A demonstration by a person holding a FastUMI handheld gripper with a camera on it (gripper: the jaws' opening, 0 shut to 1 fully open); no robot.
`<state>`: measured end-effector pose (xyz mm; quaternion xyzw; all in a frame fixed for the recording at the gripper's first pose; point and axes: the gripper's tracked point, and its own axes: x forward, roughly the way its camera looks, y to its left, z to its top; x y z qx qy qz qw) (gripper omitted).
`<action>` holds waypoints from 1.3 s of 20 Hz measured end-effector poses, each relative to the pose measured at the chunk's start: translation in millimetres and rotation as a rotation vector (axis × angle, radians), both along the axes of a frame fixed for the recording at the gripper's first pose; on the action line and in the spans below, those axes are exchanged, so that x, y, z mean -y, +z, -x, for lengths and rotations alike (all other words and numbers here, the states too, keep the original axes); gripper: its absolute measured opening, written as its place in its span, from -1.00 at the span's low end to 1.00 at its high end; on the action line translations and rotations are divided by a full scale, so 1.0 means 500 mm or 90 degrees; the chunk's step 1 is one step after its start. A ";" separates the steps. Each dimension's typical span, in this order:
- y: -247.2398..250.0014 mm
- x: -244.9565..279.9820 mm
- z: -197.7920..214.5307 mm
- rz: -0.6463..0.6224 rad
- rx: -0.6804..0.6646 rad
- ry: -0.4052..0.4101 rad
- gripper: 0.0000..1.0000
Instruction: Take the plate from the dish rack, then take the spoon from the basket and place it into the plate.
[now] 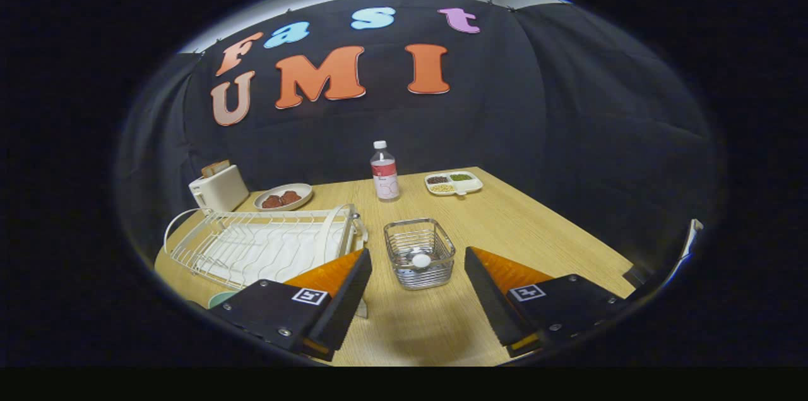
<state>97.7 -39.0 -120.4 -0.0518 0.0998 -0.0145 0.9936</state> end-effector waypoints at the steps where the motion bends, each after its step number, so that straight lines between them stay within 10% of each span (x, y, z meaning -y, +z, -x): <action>1: -0.004 0.006 -0.010 0.006 0.007 -0.002 0.77; 14: -0.036 -0.015 -0.073 0.031 -0.012 0.049 -0.67; 26: 0.124 -0.045 0.036 0.060 0.053 0.060 -0.83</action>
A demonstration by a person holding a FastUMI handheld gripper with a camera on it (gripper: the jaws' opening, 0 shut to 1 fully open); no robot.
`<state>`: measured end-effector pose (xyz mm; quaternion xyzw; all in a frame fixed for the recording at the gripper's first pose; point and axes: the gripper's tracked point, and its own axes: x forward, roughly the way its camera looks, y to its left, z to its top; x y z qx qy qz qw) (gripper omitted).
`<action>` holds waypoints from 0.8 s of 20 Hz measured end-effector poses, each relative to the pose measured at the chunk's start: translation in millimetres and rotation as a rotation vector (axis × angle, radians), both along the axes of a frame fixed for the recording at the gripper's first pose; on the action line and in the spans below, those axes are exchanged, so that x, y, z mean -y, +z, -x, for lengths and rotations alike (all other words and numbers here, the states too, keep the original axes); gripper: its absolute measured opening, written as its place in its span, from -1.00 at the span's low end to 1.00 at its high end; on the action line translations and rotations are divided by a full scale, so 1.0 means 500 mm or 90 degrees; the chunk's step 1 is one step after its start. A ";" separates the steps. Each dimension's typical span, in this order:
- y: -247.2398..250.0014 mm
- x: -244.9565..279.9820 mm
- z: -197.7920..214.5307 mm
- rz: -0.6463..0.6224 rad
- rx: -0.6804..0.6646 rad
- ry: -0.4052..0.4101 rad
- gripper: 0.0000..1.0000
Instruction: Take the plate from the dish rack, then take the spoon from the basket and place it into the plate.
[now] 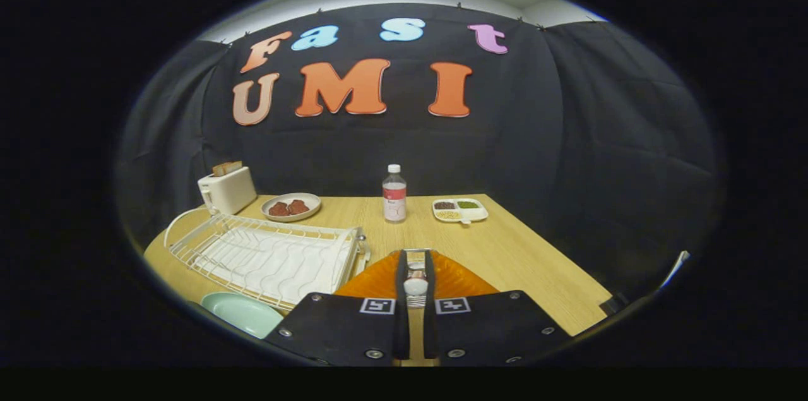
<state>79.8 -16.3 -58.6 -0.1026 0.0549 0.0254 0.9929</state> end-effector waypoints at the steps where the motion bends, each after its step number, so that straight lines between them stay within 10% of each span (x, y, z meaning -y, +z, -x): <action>1: 0.014 -0.012 0.019 0.003 0.006 0.006 -0.83; 16: -0.010 -0.305 0.275 0.029 -0.022 0.191 -0.83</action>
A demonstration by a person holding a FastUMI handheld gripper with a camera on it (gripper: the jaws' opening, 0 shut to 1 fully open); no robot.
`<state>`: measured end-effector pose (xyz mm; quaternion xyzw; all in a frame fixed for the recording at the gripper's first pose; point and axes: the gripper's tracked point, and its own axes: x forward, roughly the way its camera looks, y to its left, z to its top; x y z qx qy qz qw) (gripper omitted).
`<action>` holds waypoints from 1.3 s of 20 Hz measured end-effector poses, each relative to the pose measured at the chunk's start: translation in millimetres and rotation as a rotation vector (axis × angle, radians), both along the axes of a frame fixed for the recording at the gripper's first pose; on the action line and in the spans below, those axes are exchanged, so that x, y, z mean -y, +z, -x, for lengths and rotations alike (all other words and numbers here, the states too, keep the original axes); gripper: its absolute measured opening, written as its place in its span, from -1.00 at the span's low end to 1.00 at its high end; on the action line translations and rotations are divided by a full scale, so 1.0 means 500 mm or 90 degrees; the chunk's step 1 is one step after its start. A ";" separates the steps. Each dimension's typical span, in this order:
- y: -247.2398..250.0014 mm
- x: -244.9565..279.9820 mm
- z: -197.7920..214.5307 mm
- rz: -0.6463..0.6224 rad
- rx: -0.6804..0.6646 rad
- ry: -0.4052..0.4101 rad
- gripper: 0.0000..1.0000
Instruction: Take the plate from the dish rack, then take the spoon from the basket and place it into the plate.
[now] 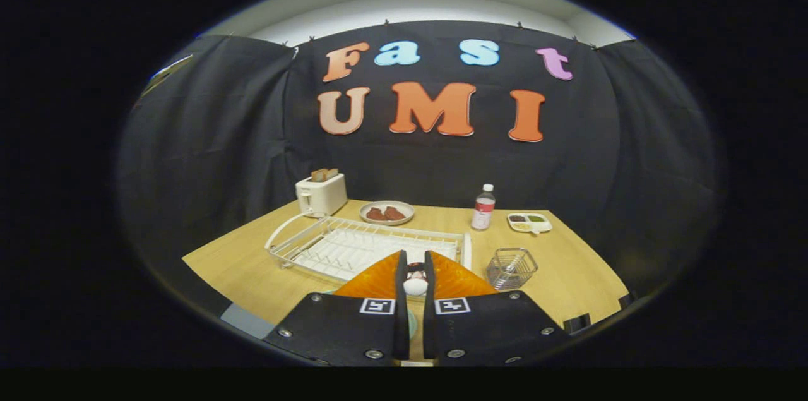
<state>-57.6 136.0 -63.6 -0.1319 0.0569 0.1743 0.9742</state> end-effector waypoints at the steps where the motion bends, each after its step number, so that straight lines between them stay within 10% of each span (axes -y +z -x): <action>1: -0.008 -0.014 0.011 0.001 -0.007 0.012 -0.83; 26: -0.243 -0.123 -0.004 0.066 -0.125 0.103 -0.76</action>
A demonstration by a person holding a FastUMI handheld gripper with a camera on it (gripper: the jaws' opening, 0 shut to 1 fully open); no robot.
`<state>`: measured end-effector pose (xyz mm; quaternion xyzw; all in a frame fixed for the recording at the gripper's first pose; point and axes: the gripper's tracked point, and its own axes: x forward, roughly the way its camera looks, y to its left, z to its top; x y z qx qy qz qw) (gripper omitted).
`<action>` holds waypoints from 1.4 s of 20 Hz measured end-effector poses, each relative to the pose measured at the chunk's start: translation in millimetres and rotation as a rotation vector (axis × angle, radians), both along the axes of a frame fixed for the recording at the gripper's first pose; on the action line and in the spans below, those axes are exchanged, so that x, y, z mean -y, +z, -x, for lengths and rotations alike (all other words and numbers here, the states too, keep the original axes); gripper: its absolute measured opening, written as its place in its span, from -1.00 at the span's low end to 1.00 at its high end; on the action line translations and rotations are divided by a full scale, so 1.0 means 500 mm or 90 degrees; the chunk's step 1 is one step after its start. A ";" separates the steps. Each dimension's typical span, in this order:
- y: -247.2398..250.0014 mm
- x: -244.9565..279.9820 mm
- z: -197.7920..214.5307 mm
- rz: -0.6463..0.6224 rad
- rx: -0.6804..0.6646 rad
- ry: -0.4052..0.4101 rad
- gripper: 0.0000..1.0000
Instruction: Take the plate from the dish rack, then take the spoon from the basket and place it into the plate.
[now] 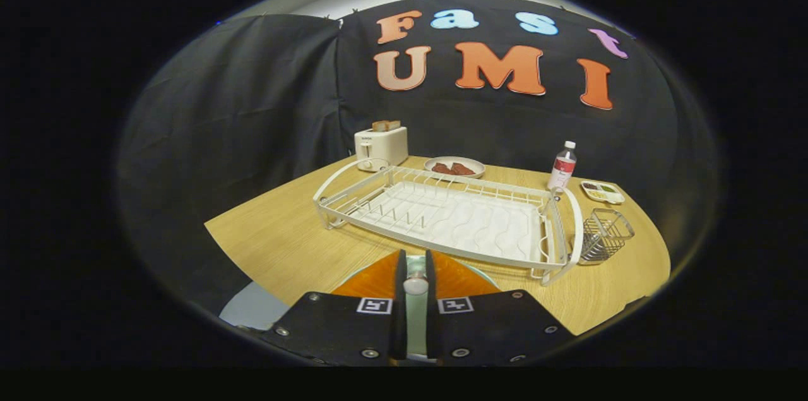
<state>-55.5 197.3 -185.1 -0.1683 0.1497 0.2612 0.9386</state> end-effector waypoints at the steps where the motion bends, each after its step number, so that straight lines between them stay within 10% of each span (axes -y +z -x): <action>1: -0.007 0.002 -0.004 0.006 -0.003 -0.001 -0.76; 11: 0.000 0.063 -0.041 0.005 -0.016 -0.072 -0.25; 18: 0.115 0.130 -0.092 -0.034 0.033 -0.135 0.92; 28: 0.286 0.238 -0.155 -0.082 0.147 -0.240 0.96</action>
